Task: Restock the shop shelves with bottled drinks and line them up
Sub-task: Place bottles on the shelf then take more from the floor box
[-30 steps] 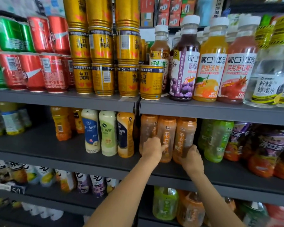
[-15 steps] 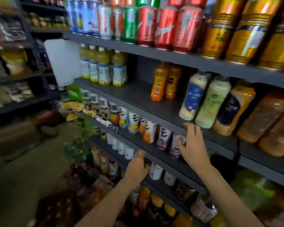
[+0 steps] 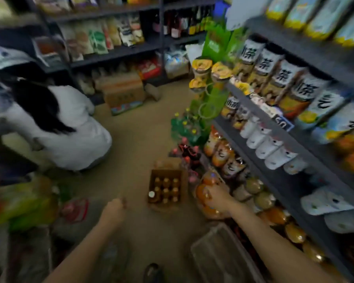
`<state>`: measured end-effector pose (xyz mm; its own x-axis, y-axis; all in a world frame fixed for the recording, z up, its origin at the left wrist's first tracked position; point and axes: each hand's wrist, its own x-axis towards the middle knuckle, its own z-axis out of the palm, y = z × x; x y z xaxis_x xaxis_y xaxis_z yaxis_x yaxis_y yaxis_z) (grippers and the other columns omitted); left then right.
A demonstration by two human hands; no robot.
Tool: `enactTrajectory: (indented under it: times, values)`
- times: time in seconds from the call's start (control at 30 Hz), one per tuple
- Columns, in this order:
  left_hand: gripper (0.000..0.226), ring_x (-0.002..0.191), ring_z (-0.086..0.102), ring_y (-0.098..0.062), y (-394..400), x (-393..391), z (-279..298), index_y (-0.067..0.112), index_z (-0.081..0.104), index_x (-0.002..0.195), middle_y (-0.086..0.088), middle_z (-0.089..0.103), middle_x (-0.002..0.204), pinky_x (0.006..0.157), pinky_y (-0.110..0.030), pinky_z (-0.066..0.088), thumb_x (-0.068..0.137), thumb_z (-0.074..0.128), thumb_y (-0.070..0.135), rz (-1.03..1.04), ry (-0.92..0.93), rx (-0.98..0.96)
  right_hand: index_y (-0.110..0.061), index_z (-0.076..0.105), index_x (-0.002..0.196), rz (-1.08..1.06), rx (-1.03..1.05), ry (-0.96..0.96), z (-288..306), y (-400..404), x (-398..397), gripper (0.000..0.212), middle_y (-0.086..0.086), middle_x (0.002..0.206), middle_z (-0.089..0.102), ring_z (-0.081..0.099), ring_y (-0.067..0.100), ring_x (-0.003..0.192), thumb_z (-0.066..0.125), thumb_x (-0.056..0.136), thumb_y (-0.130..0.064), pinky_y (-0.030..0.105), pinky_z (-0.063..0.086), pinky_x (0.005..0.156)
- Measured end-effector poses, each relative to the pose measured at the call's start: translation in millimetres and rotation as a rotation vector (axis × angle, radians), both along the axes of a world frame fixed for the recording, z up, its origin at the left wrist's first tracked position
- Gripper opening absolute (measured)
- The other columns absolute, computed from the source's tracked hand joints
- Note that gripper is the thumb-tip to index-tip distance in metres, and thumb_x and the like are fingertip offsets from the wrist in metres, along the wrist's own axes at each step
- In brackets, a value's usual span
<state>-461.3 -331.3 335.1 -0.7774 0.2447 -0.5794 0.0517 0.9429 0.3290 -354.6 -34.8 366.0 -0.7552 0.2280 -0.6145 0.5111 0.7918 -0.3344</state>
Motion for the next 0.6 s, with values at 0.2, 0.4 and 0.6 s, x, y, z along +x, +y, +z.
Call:
enactTrajectory:
  times: [0.2,0.4,0.6]
  values:
    - [0.025,0.110,0.057,-0.035,-12.7,-24.0,-43.8,0.001,0.054,0.113,-0.019,0.062,0.115,0.088,-0.036,0.042,0.091,0.054,0.013,0.161,-0.037,0.030,-0.003,0.050,0.122,0.162,-0.046,-0.123,-95.2,-39.7,-73.9,0.036,0.018,0.125,0.053,0.050,0.031,0.118,0.055,0.089,-0.017,0.033,0.038,0.096]
    - [0.031,0.102,0.059,-0.024,24.9,-62.3,-116.0,0.008,0.052,0.118,-0.003,0.060,0.101,0.083,-0.025,0.041,0.087,0.056,0.008,0.238,-0.096,0.182,-0.019,0.034,0.139,0.254,-0.045,-0.130,-224.0,-73.0,-140.0,0.055,0.013,0.140,0.036,0.041,0.038,0.123,0.056,0.089,-0.016,0.041,0.037,0.102]
    - [0.025,0.092,0.060,-0.022,11.0,-83.0,-178.6,0.010,0.052,0.112,-0.005,0.060,0.100,0.078,-0.029,0.047,0.088,0.056,0.006,0.389,-0.161,0.214,-0.023,0.034,0.142,0.678,0.018,-0.107,-328.5,-110.9,-177.5,0.057,0.003,0.155,0.008,0.021,0.040,0.132,0.042,0.091,0.001,0.047,0.036,0.104]
